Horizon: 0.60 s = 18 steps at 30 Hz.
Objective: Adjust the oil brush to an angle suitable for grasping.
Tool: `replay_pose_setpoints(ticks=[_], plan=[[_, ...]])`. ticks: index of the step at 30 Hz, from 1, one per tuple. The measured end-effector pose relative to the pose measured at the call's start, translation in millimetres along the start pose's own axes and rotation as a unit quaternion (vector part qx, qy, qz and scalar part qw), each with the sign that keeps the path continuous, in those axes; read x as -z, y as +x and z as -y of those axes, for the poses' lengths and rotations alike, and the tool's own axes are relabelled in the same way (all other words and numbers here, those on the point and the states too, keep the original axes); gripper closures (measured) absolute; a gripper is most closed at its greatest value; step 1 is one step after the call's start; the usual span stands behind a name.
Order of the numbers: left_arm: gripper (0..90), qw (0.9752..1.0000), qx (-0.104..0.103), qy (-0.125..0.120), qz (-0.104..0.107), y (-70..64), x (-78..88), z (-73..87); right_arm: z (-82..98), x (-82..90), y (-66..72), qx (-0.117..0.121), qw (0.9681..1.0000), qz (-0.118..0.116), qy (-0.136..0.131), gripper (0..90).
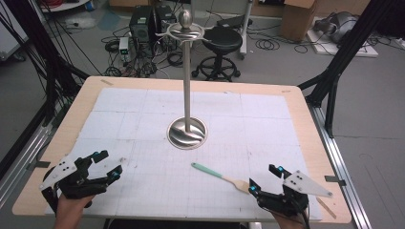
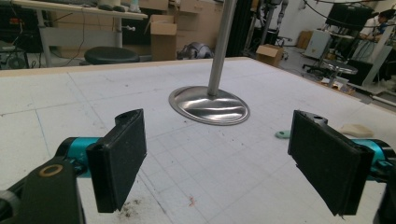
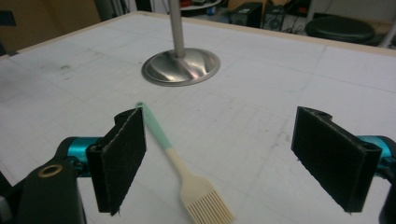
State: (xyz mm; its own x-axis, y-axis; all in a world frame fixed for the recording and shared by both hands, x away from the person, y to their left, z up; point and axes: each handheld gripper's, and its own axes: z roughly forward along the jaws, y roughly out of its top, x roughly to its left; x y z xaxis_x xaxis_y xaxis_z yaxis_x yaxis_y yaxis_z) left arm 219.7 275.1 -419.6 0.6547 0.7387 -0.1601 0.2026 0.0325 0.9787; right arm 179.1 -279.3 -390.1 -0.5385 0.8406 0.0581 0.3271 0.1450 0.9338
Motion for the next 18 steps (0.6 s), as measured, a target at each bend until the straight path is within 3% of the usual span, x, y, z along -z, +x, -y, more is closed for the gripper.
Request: replay_pose_setpoints(ticks=[3, 8, 18], plan=[[19.8, 1.0, 0.005, 0.001, -0.003, 2.9, 1.3, 1.0, 2.2, 12.5, -6.8, -0.002, 0.9996, 0.024, -0.016, 16.6], [19.8, 1.0, 0.007, 0.001, -0.007, 3.9, 2.9, 1.5, 2.9, 20.0, -10.6, -0.013, 0.9987, 0.039, -0.029, 16.6], [19.8, 1.0, 0.005, 0.004, -0.006, 2.8, -0.5, 1.3, 5.1, 18.9, -12.7, -0.013, 0.999, 0.036, -0.024, 16.7]])
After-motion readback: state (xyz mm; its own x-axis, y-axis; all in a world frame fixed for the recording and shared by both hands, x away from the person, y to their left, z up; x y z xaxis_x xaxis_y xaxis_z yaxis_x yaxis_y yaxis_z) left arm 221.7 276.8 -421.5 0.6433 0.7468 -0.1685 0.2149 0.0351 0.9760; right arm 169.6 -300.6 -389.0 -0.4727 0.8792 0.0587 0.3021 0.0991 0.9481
